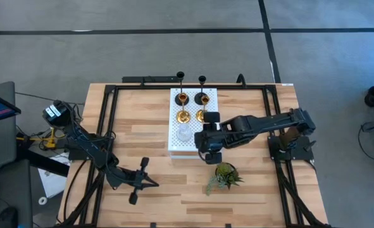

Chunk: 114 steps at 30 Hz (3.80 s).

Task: Pick & Place candle stick holders
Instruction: Return to Home Position

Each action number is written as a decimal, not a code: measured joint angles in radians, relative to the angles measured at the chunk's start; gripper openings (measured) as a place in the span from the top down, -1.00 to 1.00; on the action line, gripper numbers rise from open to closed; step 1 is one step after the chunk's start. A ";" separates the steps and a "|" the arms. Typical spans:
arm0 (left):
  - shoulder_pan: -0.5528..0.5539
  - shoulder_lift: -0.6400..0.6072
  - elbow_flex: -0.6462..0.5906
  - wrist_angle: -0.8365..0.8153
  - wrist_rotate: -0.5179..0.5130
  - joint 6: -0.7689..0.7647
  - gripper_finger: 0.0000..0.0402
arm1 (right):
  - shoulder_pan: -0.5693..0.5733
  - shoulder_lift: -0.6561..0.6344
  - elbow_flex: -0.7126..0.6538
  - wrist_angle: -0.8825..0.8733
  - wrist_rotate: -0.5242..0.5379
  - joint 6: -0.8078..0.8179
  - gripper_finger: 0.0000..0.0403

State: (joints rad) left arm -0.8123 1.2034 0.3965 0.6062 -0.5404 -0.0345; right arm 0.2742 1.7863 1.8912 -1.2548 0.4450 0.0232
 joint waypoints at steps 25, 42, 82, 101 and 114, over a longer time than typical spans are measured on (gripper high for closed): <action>0.000 0.000 0.000 0.001 0.000 0.004 0.97 | 0.244 -0.053 0.000 -0.200 -0.023 0.301 0.97; 0.053 -0.227 0.000 -0.002 -0.004 0.192 0.97 | 0.190 -0.302 -0.276 0.182 -0.033 -0.010 1.00; 0.582 -0.378 0.000 -0.068 0.494 0.232 0.97 | -0.067 -1.401 -1.327 0.923 -0.140 -0.105 1.00; 0.582 -0.378 0.000 -0.069 0.494 0.231 0.97 | -0.067 -1.780 -1.354 0.829 -0.315 -0.120 1.00; 0.582 -0.378 0.000 -0.092 0.493 0.228 0.97 | -0.067 -1.782 -1.481 0.926 -0.315 -0.104 1.00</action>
State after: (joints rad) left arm -0.2298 0.8257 0.3969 0.5144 -0.0471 0.1932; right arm 0.2071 0.0044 0.4101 -0.3289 0.1299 -0.0811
